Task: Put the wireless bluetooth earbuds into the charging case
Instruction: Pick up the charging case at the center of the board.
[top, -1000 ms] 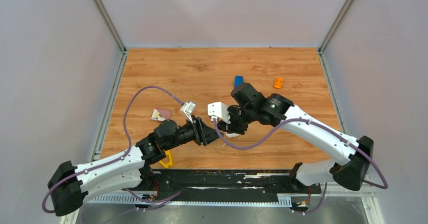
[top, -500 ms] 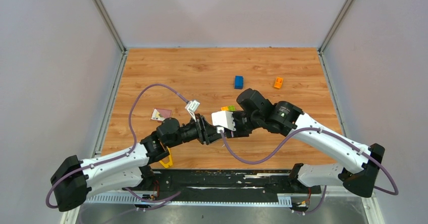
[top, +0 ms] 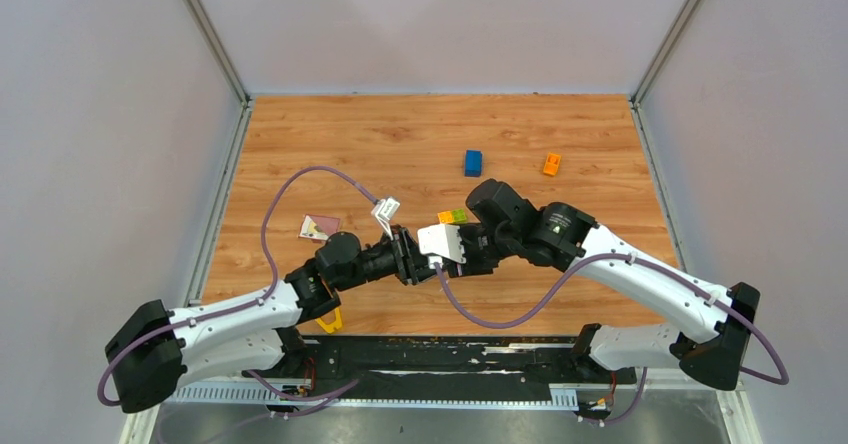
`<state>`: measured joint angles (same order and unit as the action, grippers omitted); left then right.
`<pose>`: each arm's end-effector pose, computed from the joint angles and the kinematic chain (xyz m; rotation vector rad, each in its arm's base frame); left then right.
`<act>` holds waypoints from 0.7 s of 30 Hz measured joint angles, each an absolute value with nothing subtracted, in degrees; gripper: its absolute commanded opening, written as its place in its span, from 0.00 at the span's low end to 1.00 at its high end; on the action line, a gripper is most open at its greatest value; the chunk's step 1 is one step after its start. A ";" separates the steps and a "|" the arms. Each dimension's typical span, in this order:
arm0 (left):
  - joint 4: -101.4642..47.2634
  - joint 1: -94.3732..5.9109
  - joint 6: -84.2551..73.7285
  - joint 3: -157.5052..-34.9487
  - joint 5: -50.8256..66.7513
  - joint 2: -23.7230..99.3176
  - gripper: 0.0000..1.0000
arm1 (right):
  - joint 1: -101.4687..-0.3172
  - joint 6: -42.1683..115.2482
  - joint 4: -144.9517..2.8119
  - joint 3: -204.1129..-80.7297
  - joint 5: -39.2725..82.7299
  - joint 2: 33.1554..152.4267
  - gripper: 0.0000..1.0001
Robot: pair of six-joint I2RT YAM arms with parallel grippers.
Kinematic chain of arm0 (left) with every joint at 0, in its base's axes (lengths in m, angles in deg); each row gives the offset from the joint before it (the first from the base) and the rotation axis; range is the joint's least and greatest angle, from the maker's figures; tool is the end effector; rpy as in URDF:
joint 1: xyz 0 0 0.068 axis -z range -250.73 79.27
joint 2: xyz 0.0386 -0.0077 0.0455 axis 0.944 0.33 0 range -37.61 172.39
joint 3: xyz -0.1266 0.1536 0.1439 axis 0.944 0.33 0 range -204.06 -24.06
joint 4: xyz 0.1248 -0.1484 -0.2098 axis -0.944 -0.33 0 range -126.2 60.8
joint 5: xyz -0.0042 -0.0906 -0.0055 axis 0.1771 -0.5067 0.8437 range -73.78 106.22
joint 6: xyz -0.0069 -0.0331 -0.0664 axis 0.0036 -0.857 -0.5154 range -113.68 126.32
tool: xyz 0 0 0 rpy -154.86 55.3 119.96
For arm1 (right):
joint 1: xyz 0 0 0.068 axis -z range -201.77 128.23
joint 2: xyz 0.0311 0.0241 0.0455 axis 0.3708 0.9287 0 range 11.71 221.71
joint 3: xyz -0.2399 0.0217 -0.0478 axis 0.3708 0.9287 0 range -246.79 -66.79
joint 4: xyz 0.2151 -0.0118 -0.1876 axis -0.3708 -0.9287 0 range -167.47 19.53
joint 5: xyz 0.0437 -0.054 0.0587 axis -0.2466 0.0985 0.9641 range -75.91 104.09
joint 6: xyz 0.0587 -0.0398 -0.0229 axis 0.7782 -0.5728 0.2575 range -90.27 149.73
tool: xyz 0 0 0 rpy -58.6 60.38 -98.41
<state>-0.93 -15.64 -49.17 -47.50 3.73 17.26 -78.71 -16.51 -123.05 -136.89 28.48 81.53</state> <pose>0.1500 -0.2385 0.2090 0.1897 1.8944 -1.5914 0.1459 0.2527 0.2896 -2.0115 1.4584 0.3910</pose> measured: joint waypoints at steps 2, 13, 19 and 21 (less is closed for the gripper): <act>-0.41 -15.64 -49.17 -47.50 3.54 17.66 0.41 | -78.74 -16.51 -123.07 -136.81 28.46 81.53 0.04; 0.49 -15.75 -48.88 -47.48 2.29 20.06 0.07 | -78.74 -16.45 -122.24 -134.97 27.56 81.49 0.25; 6.28 -15.75 -42.46 -44.02 2.12 17.61 0.00 | -77.25 -15.38 -123.84 -137.53 29.97 81.86 0.53; 9.56 -15.77 -38.35 -41.47 1.28 15.58 0.00 | -73.53 -14.41 -127.14 -141.24 32.85 82.36 0.56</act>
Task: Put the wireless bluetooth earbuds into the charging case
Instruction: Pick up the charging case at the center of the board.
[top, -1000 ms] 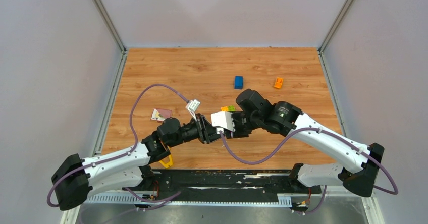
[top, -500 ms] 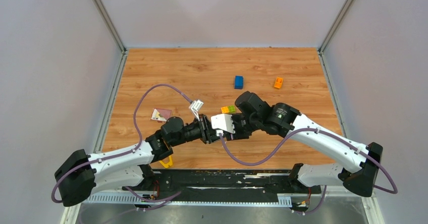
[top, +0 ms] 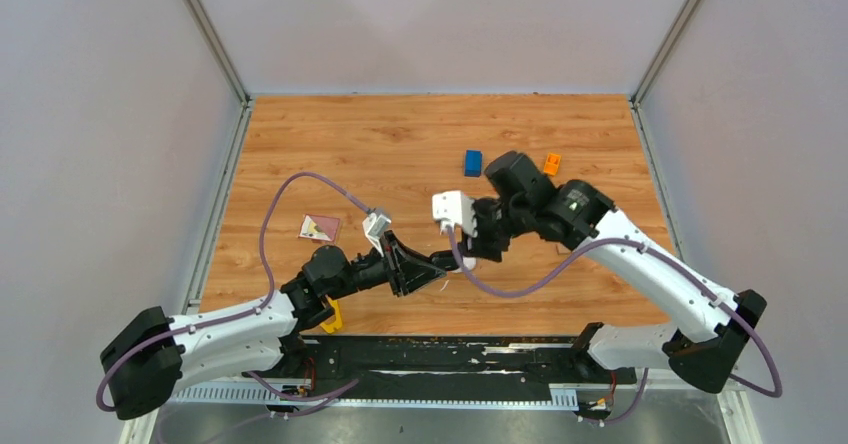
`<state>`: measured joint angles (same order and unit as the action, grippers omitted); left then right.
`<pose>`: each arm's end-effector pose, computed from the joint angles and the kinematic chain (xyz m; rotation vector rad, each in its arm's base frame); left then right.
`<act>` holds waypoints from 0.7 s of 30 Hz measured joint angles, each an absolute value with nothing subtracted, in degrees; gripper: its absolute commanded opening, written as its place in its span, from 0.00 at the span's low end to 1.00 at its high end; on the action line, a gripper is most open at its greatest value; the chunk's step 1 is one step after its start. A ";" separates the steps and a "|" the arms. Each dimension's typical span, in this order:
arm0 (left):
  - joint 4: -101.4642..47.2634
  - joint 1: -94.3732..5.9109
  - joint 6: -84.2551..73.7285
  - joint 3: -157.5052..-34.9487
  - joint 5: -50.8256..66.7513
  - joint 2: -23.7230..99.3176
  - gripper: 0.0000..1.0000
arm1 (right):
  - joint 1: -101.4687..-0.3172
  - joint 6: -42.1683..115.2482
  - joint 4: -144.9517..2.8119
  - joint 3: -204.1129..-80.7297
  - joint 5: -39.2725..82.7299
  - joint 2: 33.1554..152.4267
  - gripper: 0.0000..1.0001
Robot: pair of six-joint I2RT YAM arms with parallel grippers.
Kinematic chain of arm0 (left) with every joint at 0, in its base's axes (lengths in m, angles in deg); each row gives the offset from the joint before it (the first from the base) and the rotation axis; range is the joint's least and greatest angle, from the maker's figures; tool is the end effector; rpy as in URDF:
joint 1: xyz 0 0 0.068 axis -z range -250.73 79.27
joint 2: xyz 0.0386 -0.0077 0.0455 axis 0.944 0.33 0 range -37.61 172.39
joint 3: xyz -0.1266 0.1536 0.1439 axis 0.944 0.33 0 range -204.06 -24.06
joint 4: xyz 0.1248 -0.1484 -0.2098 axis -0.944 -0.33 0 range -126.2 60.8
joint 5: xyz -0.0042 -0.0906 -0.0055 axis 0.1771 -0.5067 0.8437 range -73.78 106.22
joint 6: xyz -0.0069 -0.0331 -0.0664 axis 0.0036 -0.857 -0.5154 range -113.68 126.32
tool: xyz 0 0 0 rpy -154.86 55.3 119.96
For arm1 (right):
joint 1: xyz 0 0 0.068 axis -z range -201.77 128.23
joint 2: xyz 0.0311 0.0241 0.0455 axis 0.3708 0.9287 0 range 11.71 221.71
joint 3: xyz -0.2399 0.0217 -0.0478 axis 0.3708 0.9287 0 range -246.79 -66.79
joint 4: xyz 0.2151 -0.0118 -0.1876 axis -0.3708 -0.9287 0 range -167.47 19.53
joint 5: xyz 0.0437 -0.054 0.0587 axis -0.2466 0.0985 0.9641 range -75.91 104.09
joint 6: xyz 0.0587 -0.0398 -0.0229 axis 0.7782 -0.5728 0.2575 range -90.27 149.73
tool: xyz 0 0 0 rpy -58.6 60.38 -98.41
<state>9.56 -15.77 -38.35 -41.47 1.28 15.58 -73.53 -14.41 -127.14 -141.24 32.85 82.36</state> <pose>0.1405 -0.2283 0.1997 0.3934 1.7018 -1.5390 0.1627 0.2390 0.3075 -1.9327 1.5581 0.4639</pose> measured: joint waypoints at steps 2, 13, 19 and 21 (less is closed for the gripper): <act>11.26 -15.75 -34.02 -39.74 -0.05 14.16 0.00 | -68.05 -13.54 -130.22 -145.37 37.00 83.43 0.60; 14.98 -15.73 -15.46 -39.54 -7.35 12.41 0.00 | -51.37 -19.22 -145.78 -149.81 68.26 89.79 0.58; 16.99 -15.49 -12.40 -39.54 -8.35 15.27 0.00 | -52.60 -20.05 -146.44 -148.19 70.90 88.85 0.52; 18.00 -15.29 -12.27 -39.54 -8.55 16.63 0.00 | -53.38 -19.27 -145.56 -148.19 70.31 88.77 0.51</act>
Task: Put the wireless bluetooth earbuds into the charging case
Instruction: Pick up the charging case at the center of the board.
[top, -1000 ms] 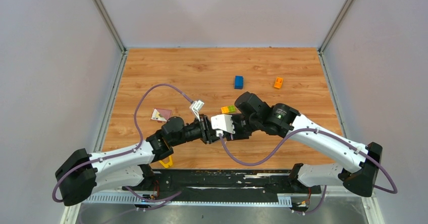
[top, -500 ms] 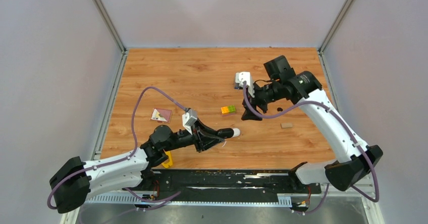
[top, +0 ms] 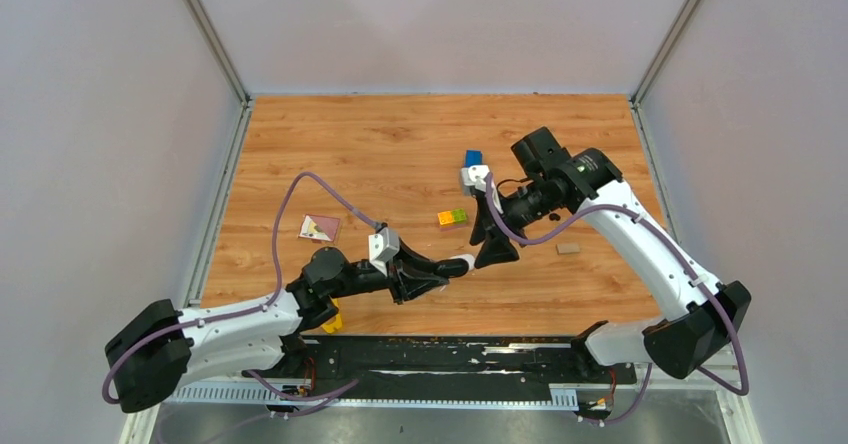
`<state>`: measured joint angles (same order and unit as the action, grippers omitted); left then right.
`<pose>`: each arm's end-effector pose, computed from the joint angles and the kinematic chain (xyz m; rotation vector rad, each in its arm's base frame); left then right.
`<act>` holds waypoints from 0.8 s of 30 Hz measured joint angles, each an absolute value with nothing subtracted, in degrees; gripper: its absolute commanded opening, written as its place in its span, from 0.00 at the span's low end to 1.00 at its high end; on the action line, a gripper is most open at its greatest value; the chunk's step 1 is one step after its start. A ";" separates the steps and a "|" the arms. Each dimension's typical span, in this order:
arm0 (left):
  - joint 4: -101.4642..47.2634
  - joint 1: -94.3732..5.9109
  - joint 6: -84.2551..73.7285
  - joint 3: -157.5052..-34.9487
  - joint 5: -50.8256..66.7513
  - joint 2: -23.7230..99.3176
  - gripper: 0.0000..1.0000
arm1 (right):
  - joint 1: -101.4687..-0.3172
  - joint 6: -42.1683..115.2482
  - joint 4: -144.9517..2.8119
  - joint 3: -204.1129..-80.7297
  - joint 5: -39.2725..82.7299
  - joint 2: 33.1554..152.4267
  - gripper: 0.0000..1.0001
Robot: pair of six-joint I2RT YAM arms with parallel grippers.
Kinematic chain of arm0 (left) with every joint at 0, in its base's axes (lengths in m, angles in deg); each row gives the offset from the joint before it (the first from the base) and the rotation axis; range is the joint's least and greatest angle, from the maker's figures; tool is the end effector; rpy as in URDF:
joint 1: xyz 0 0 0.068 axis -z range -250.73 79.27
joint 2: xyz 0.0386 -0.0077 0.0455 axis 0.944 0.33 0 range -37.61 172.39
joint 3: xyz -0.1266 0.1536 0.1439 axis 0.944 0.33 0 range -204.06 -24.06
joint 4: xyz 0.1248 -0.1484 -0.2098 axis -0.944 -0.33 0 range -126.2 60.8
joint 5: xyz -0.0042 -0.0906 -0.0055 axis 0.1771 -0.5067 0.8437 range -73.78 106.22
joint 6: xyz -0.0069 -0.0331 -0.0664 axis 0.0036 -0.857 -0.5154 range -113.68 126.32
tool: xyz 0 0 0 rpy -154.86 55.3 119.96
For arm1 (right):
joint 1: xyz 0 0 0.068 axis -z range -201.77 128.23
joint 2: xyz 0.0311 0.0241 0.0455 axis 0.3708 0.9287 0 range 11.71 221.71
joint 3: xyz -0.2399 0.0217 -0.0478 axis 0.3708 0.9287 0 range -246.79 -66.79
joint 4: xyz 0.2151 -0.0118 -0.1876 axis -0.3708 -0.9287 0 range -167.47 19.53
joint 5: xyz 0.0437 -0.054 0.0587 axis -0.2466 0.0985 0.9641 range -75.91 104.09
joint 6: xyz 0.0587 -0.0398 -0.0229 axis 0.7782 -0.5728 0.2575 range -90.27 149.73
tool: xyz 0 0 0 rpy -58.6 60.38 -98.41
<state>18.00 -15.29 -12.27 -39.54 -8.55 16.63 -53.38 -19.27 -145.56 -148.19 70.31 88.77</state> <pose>0.1261 -0.2291 0.2014 0.8580 1.3358 -1.3437 0.2014 0.1850 0.3209 -1.7257 1.6968 1.2108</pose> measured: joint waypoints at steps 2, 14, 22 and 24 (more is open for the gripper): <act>19.26 -15.03 -12.19 -39.54 -8.62 17.94 0.00 | -54.41 -18.35 -144.47 -148.19 69.62 88.88 0.51; 25.36 -14.11 -11.27 -40.02 -8.05 22.31 0.00 | -58.87 -17.04 -143.05 -148.26 66.56 94.52 0.43; 27.33 -14.07 -10.85 -40.42 -7.65 24.52 0.00 | -59.48 -17.37 -143.53 -148.26 66.36 94.84 0.27; 27.37 -14.07 -10.90 -40.42 -7.52 24.87 0.02 | -59.92 -17.96 -143.84 -148.26 65.99 94.89 0.16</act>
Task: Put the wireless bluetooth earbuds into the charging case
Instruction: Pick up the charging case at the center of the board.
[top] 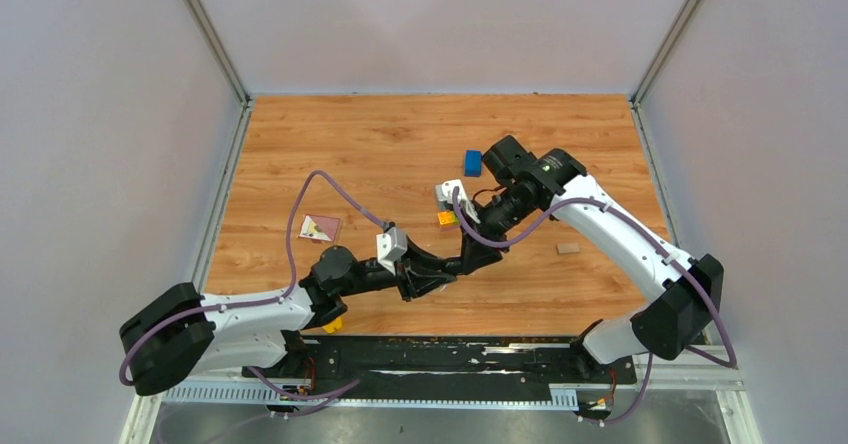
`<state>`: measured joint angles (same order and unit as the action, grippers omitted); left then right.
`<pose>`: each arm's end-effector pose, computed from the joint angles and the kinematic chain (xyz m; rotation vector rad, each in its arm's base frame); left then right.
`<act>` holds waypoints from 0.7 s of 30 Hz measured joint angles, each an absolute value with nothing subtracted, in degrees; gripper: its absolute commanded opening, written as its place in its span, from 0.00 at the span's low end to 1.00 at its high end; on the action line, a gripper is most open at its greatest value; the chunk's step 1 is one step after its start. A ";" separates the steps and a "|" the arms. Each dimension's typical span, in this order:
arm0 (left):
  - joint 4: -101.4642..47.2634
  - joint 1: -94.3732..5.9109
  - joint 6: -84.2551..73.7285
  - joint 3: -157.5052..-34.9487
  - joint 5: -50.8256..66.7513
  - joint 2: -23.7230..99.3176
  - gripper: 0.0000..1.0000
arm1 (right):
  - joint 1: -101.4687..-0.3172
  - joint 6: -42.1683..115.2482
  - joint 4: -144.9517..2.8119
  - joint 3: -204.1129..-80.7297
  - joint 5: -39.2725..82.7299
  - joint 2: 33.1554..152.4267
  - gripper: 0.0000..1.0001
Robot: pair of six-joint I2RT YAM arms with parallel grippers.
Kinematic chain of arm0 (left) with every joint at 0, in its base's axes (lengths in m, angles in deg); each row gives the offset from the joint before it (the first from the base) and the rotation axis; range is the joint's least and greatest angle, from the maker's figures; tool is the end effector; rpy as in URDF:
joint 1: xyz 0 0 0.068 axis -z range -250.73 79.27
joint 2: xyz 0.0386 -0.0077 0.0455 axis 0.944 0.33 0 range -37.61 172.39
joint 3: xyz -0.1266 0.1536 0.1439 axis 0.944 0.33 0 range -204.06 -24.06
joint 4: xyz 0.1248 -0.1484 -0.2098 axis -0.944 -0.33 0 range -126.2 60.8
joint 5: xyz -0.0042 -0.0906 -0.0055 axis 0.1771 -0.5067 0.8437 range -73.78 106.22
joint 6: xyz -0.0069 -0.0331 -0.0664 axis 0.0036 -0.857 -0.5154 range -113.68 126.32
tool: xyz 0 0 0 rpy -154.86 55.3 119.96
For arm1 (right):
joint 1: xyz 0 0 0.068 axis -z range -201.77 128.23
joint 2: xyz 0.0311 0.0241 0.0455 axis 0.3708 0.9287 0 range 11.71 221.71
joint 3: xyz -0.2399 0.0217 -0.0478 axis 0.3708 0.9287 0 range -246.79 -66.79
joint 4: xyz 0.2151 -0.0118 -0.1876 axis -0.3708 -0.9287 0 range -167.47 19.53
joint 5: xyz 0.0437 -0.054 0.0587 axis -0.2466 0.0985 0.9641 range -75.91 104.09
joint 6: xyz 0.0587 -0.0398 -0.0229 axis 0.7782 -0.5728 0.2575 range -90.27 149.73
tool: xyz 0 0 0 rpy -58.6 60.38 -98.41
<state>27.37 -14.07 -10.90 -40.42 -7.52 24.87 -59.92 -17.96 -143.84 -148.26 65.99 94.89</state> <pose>0.1280 -0.2402 0.1929 0.8626 1.2838 -1.3347 0.2003 0.2200 0.2907 -1.8613 1.7622 1.2126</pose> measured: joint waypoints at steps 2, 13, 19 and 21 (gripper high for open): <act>27.11 -14.02 -11.11 -40.42 -7.68 25.18 0.16 | -60.33 -18.72 -144.34 -148.26 65.16 94.89 0.08; 22.52 -13.59 -11.18 -41.64 -4.40 24.50 0.40 | -61.10 -19.79 -143.68 -148.94 61.13 94.73 0.03; 22.19 -13.21 -11.14 -41.82 -3.94 24.48 0.19 | -61.36 -19.42 -143.47 -148.94 60.15 94.43 0.03; 22.00 -13.06 -11.14 -42.01 -3.79 24.63 0.08 | -61.38 -19.35 -143.51 -148.94 59.95 94.34 0.05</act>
<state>22.00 -13.06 -11.14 -42.01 -3.79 24.63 -61.38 -19.35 -143.51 -148.94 59.95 94.34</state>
